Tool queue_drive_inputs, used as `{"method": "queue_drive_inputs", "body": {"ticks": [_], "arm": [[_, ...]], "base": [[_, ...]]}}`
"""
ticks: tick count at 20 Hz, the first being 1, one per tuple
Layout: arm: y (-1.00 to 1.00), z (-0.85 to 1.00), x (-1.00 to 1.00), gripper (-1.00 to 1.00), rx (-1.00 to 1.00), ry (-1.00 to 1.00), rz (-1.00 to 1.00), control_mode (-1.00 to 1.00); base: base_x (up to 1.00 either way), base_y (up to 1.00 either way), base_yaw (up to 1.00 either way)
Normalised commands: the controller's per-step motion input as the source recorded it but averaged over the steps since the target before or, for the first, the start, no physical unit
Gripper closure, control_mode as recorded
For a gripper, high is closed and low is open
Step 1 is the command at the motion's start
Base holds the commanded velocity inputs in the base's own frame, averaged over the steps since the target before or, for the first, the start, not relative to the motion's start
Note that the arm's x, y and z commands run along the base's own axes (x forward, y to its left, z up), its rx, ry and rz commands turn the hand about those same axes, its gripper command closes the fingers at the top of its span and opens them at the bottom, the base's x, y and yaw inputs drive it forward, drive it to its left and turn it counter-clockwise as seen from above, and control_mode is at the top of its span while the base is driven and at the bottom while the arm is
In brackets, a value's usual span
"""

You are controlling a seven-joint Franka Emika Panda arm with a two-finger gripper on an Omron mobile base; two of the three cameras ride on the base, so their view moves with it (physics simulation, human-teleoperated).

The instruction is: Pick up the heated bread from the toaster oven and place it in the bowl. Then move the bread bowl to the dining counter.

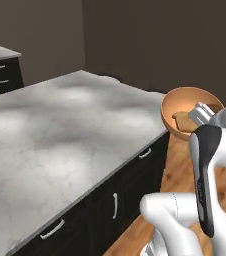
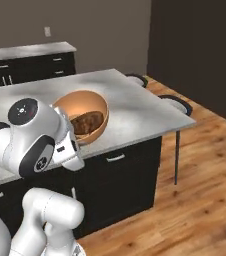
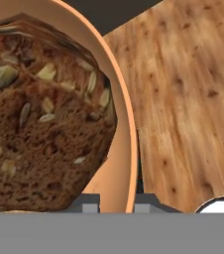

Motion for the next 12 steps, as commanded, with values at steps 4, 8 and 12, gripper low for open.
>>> {"method": "queue_drive_inputs", "body": {"ticks": [4, 8, 12], "arm": [[0.00, 0.00, 0.00, 1.00, 0.00, 0.00, 0.00, 1.00], [0.00, 0.00, 0.00, 1.00, 0.00, 0.00, 0.00, 1.00], [0.00, 0.00, 0.00, 1.00, 0.00, 0.00, 0.00, 1.00]], "base": [[1.00, -0.74, 0.58], [0.92, -0.69, 0.63], [0.74, -0.75, 0.61]]}}
